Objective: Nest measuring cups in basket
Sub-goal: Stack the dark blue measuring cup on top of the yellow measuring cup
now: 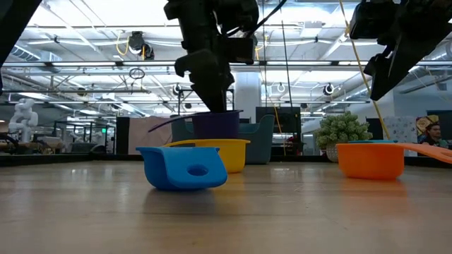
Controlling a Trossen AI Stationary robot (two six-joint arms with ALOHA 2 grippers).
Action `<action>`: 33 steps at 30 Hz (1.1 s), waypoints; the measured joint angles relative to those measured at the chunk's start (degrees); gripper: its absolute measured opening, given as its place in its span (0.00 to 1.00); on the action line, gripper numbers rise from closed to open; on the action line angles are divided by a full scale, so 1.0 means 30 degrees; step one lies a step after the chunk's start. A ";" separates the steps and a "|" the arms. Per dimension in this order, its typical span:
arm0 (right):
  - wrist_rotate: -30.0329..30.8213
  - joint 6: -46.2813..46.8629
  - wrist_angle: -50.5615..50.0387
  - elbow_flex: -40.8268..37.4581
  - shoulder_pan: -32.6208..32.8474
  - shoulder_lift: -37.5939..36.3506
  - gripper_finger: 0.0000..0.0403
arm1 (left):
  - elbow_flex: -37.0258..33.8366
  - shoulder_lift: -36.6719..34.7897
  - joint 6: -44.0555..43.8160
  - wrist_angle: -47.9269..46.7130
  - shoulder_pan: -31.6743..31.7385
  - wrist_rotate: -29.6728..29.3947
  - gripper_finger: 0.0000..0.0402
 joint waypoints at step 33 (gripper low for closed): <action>0.0015 0.0053 0.0265 0.0000 0.0000 0.0000 0.71 | 0.0161 -0.1209 -0.1355 0.0265 -0.0116 -0.1334 0.38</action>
